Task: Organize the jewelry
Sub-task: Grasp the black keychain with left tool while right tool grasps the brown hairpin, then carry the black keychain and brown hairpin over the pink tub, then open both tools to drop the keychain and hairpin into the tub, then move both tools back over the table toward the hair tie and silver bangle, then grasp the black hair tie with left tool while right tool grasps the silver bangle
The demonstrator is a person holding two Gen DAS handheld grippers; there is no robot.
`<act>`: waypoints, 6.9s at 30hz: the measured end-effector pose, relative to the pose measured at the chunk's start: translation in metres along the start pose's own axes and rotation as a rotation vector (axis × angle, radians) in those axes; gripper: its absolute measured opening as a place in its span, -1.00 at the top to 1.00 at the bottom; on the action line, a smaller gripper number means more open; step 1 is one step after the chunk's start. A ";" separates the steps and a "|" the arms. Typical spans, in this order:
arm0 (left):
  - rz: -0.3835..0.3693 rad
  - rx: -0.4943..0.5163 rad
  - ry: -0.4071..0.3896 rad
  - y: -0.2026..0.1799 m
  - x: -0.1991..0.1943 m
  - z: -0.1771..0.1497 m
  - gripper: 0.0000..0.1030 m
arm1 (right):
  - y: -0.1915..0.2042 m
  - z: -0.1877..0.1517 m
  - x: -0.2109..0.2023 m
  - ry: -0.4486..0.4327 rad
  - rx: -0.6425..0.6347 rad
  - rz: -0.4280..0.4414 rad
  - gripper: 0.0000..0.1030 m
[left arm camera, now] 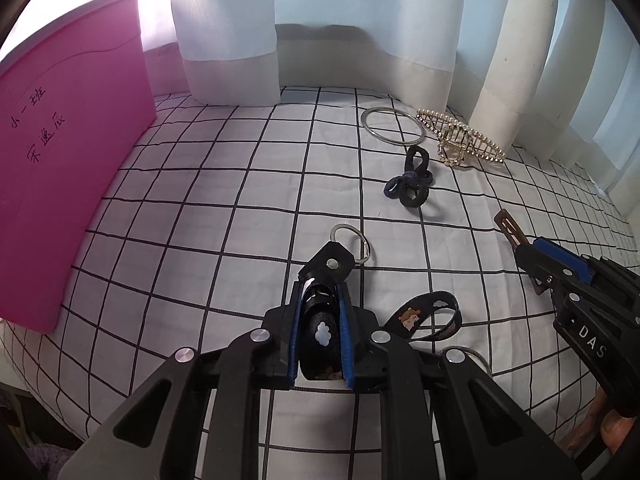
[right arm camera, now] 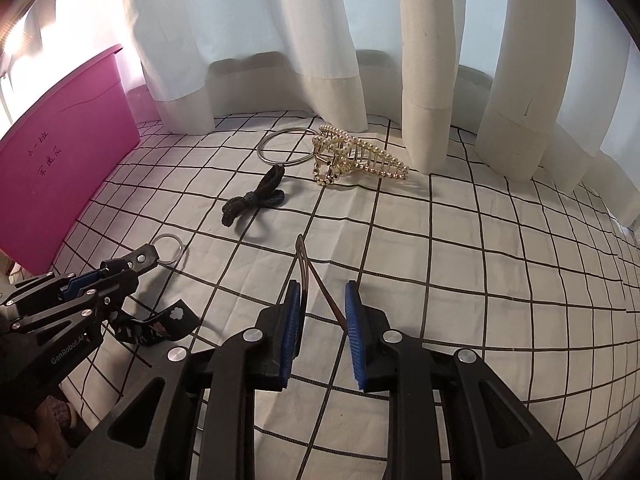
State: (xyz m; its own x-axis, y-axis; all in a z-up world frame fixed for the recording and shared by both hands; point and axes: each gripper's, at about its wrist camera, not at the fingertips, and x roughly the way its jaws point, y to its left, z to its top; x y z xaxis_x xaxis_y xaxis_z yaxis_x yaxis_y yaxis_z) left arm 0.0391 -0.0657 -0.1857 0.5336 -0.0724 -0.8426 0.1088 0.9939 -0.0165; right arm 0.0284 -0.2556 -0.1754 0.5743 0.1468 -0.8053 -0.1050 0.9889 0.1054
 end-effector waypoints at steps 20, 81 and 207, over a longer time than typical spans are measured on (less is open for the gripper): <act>0.035 -0.055 -0.091 -0.001 -0.063 0.029 0.69 | 0.012 0.029 -0.042 -0.031 -0.084 0.060 0.57; 0.239 -0.247 -0.183 0.318 -0.151 0.122 0.68 | 0.382 0.233 -0.032 -0.088 -0.376 0.416 0.56; -0.219 0.394 -0.001 -0.039 0.053 0.104 -0.71 | 0.071 -0.074 -0.015 0.006 0.463 -0.158 -0.29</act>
State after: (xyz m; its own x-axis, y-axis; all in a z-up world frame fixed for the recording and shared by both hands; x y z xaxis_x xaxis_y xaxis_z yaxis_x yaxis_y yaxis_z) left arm 0.1509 -0.1166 -0.1736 0.4634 -0.2775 -0.8416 0.5299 0.8480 0.0121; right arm -0.0477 -0.1892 -0.1991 0.5489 -0.0051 -0.8359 0.3561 0.9061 0.2283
